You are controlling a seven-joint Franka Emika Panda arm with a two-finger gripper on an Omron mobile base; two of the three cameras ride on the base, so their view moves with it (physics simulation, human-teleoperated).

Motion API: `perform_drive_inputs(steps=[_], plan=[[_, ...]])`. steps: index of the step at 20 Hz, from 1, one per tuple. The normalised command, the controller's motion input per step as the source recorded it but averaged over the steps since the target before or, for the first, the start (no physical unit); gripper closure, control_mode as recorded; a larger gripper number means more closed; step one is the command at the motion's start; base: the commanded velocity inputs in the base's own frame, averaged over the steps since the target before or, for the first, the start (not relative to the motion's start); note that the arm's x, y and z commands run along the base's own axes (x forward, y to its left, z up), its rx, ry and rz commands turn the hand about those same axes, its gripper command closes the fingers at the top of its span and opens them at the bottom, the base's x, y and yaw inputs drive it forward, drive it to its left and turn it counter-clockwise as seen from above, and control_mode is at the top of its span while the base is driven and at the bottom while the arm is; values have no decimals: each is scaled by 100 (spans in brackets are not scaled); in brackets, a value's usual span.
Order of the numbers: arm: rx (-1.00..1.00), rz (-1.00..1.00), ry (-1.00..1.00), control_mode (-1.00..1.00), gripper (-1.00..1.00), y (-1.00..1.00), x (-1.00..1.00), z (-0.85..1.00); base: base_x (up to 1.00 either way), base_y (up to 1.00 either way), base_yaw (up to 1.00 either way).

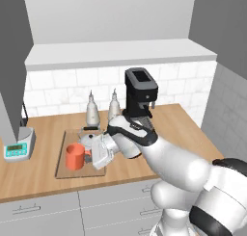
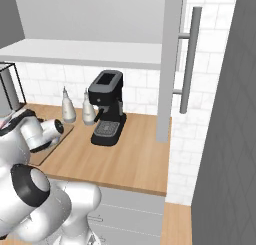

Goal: Pick the kettle from the counter and place it on the tray. Then pick the mug from the cabinet and place it on the tray. Then close the cabinet doors.

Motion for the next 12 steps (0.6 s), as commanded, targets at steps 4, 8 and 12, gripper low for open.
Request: perform_drive_inputs(steps=[4, 8, 12], plan=[[0, 0, 0, -100, 100, 12, 22, -51, 0, 0, 0], [1, 0, 0, -100, 100, 3, 27, -27, 0, 0, 0], [0, 0, 0, -100, 100, 0, 36, -26, 0, 0, 0]])
